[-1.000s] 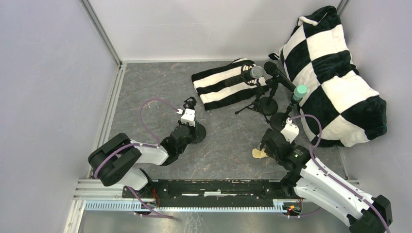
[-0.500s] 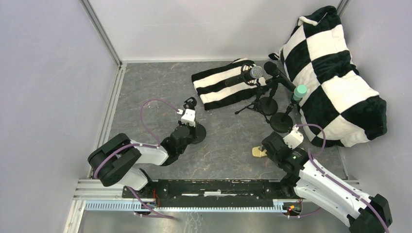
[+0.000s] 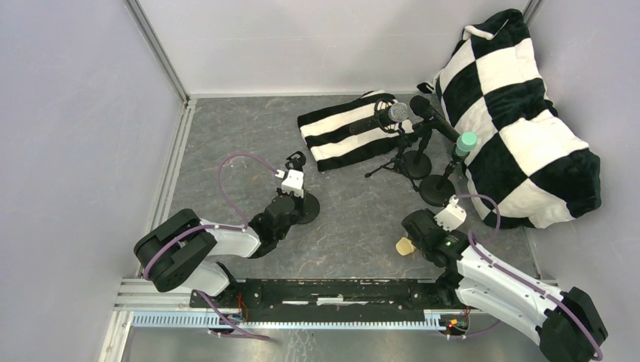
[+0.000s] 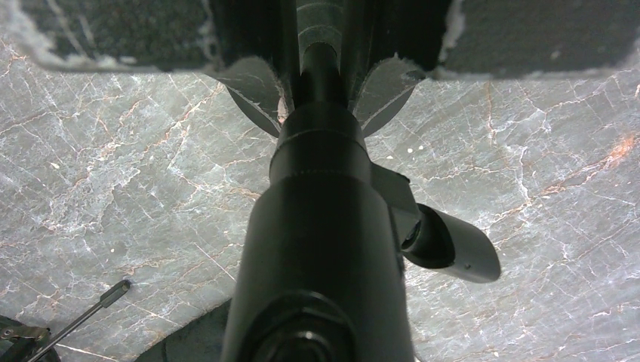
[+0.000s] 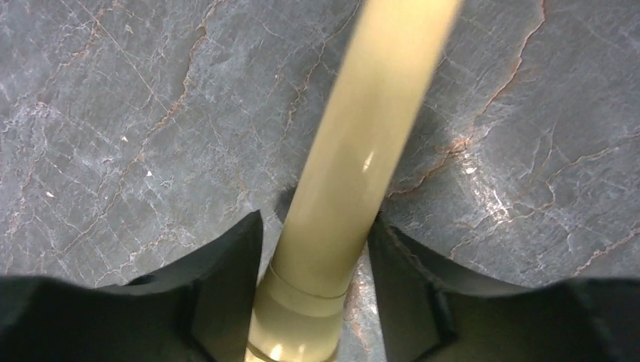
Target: Attach the microphones to the stand
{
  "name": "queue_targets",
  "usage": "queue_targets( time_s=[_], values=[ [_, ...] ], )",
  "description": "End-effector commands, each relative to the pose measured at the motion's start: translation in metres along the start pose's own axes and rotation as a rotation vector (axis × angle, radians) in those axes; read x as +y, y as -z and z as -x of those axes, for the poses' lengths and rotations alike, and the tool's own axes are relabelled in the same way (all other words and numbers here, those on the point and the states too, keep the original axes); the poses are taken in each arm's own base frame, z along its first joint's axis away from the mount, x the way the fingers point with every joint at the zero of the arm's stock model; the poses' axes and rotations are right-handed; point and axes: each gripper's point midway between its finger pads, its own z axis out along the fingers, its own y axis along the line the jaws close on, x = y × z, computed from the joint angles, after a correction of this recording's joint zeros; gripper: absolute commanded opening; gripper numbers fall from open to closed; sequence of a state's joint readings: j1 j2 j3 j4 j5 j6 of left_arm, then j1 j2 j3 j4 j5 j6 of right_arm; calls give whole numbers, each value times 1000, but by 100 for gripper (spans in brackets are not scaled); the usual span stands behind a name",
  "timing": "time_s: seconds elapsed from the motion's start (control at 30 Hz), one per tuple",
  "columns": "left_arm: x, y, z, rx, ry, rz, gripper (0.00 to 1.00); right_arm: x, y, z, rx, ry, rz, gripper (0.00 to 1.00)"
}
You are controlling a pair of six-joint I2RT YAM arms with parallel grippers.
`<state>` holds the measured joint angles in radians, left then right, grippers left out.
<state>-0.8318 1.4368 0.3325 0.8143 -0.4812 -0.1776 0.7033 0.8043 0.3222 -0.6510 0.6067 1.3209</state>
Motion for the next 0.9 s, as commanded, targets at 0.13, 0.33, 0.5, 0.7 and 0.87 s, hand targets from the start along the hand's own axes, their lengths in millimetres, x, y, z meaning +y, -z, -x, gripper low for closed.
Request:
queue_targets(
  time_s=[0.13,0.33,0.5,0.7,0.87],
  values=[
    [2,0,21,-68,-17,13,15,-13,1,-8,12,-79,23,41],
    [-1,-1,20,-65,-19,4,15,-1,12,6,-26,-160,113,16],
    [-1,-1,20,-66,-20,2,15,24,19,6,-23,-120,297,0],
    [-5,-2,22,-72,-25,-15,15,62,30,-18,27,82,584,0],
    [-14,-7,28,-84,-45,-55,14,77,34,-28,-8,277,734,0]
  ],
)
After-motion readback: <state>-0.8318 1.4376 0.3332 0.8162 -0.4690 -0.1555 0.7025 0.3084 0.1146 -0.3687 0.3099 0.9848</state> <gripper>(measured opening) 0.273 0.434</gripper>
